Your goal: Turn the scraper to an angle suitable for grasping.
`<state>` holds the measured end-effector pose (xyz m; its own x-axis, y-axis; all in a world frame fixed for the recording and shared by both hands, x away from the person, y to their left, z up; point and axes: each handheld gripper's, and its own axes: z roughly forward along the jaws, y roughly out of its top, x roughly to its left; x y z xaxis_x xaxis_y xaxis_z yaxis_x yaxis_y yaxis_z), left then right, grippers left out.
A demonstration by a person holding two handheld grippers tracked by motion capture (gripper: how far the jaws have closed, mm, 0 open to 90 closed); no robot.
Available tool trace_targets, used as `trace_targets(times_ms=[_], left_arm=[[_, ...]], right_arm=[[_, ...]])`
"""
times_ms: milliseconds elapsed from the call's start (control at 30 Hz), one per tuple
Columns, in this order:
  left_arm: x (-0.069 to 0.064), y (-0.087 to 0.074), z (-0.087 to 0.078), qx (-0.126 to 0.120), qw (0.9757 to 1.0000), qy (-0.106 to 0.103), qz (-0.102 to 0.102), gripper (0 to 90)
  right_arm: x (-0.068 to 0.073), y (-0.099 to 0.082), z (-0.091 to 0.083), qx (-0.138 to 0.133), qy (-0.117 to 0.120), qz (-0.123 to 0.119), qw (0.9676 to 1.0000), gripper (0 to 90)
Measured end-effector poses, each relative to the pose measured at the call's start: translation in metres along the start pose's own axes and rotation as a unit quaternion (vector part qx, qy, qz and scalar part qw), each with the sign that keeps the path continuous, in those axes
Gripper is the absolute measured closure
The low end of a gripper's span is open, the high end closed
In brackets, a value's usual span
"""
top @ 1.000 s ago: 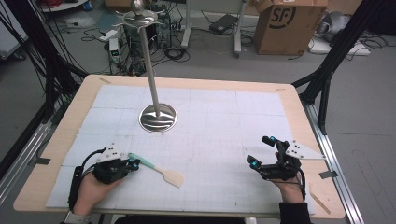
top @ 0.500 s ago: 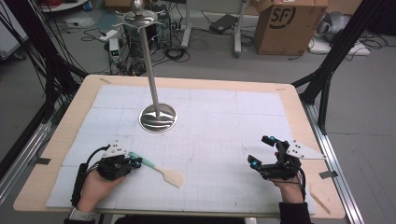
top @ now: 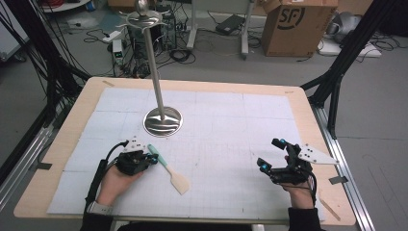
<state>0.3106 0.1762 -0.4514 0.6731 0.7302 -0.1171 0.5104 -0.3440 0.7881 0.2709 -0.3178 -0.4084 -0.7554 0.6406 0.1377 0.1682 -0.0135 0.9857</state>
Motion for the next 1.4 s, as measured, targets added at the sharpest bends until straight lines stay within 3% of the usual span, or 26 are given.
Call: trace_targets(times_ms=[133,267,400,433,533,633,833,1200,1400], left_arm=[[0.002,0.003,0.005,0.002,0.9999,-0.011,-0.005,89.8],[0.003,0.006,0.009,-0.002,0.9995,-0.024,-0.022,89.8],[0.002,0.006,0.005,-0.005,0.9997,-0.012,-0.018,89.8],[-0.001,0.008,-0.001,-0.024,0.9993,-0.02,-0.018,89.7],[-0.007,0.01,-0.005,-0.04,0.9984,-0.035,-0.017,89.8],[-0.014,0.01,-0.005,-0.052,0.9959,-0.072,-0.015,89.7],[-0.027,0.012,0.007,-0.037,0.9958,-0.084,-0.001,89.7],[-0.048,0.016,0.032,0.014,0.9958,-0.081,0.039,89.7],[-0.054,0.015,0.028,0.02,0.9941,-0.08,0.071,89.9]], right_arm=[[0.0,-0.001,0.002,0.006,-0.001,-0.003,1.0,1.5],[0.001,-0.001,0.002,0.009,0.001,-0.003,0.9999,1.4],[0.001,0.0,0.001,0.007,0.004,-0.004,1.0,1.5],[0.001,0.0,0.001,0.006,0.006,-0.002,1.0,1.5],[0.001,-0.001,0.001,0.007,0.003,-0.001,1.0,1.4],[0.001,-0.001,0.003,0.013,0.007,-0.003,0.9999,1.5],[0.002,-0.002,0.003,0.015,0.008,-0.002,0.9998,1.4],[0.003,-0.002,0.004,0.018,0.012,-0.003,0.9998,1.5],[0.003,-0.002,0.004,0.02,0.016,-0.008,0.9996,1.5]])
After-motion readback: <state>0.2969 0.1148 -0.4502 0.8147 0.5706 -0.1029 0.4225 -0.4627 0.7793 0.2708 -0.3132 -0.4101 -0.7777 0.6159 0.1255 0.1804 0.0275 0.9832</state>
